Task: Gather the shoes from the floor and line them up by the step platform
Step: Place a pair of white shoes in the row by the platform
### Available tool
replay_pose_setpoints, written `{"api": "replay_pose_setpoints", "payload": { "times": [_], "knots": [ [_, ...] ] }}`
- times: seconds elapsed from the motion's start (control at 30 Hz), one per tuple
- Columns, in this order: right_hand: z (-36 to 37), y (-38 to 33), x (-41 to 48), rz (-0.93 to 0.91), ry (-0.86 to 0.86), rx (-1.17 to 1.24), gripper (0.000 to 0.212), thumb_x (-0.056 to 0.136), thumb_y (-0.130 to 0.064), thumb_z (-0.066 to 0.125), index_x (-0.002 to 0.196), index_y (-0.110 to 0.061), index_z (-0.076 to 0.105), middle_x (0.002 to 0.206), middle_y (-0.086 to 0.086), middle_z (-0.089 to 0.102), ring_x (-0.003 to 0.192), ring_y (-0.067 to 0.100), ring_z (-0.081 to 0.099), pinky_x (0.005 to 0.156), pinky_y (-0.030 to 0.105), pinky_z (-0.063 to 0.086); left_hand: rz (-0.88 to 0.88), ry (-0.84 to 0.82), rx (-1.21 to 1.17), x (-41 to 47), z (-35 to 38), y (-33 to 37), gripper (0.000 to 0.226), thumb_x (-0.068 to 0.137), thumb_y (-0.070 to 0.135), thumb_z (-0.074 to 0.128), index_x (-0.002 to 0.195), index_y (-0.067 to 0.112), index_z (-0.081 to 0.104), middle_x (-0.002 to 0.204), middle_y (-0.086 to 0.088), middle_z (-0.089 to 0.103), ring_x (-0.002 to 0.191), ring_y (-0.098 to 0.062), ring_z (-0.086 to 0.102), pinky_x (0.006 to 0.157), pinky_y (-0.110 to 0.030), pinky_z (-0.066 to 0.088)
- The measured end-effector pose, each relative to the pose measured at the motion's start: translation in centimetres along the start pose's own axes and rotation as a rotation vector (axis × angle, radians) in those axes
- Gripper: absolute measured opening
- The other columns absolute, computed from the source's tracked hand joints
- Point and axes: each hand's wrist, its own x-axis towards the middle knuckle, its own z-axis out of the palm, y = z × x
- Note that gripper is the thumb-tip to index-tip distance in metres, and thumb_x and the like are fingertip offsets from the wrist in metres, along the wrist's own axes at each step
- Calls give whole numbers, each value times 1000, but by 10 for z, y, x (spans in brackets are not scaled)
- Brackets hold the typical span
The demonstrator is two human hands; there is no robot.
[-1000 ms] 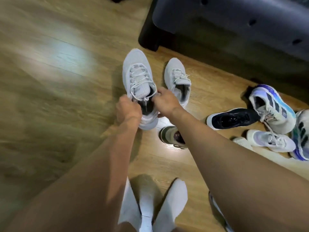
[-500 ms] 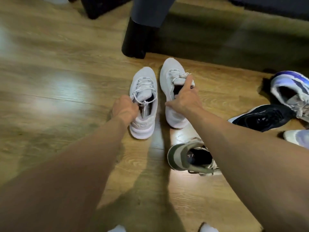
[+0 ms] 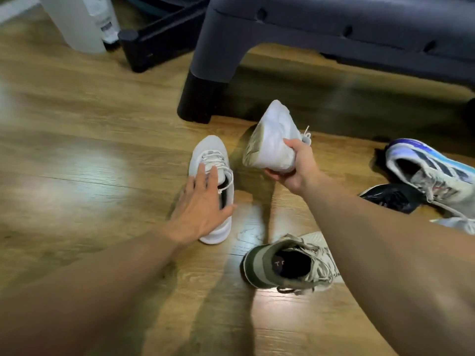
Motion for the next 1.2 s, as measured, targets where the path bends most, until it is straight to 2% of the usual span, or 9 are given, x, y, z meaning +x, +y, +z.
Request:
{"api": "replay_pose_setpoints", "payload": {
  "times": [0.1,0.17,0.3,0.47,0.57,0.7,0.97,1.07,1.2],
  "knots": [
    [-9,-6,0,35,-120,217,52,77,-22,66,127,-21,51,117,16,64,94,36,69,68,44,56,217,99,258,-10,-3,-5,96,79,66,55,150,21,8,158,-9,3,143,-32,11,113,-46,24],
    [-15,-12,-1,36,-142,221,53,74,-22,67,125,-20,52,116,16,65,92,36,70,69,44,56,341,179,431,-15,-5,-7,80,78,65,55,141,21,32,152,-7,19,135,-29,25,105,-42,31],
    [-23,-24,-3,-51,4,-186,53,73,-26,70,121,-26,48,116,11,60,95,34,66,64,46,57,267,85,334,-17,-6,2,45,85,47,59,122,22,54,139,-2,32,122,-25,34,98,-40,35],
    [-22,-11,-4,-373,88,-1026,78,80,-23,67,137,-45,19,120,-1,46,94,28,51,53,40,57,54,174,-427,3,-42,2,11,85,18,66,92,25,62,104,3,56,93,-17,53,75,-27,43],
    [-20,-2,-5,-463,90,-1546,92,80,-30,65,143,-44,0,124,10,55,90,30,58,73,42,55,-177,240,-1120,18,-84,-12,17,88,10,61,80,25,61,91,2,62,91,-20,59,69,-34,49],
    [-22,4,-3,-530,109,-1752,97,81,-40,67,145,-41,-5,141,14,46,111,36,57,91,47,50,-321,145,-1721,18,-117,-49,33,96,14,40,126,7,53,118,-18,65,108,-37,62,82,-59,52],
    [-20,13,2,-625,204,-1813,106,77,-46,70,147,-36,-8,136,15,50,107,35,59,76,40,50,-371,288,-1506,14,-129,-62,30,85,16,47,108,9,65,100,-11,70,91,-30,65,73,-44,55],
    [-17,18,1,-684,148,-1727,102,75,-46,74,145,-37,1,134,14,49,111,33,56,85,43,52,-271,449,-908,18,-110,-36,5,80,19,62,79,16,66,79,-4,64,74,-21,58,64,-32,48],
    [-21,23,-2,-918,150,-1747,54,75,-47,74,114,-27,43,110,4,57,97,22,54,76,34,49,-6,190,-317,21,-70,-11,14,84,29,64,80,18,56,74,5,54,71,-13,51,54,-26,33]
  ]
}}
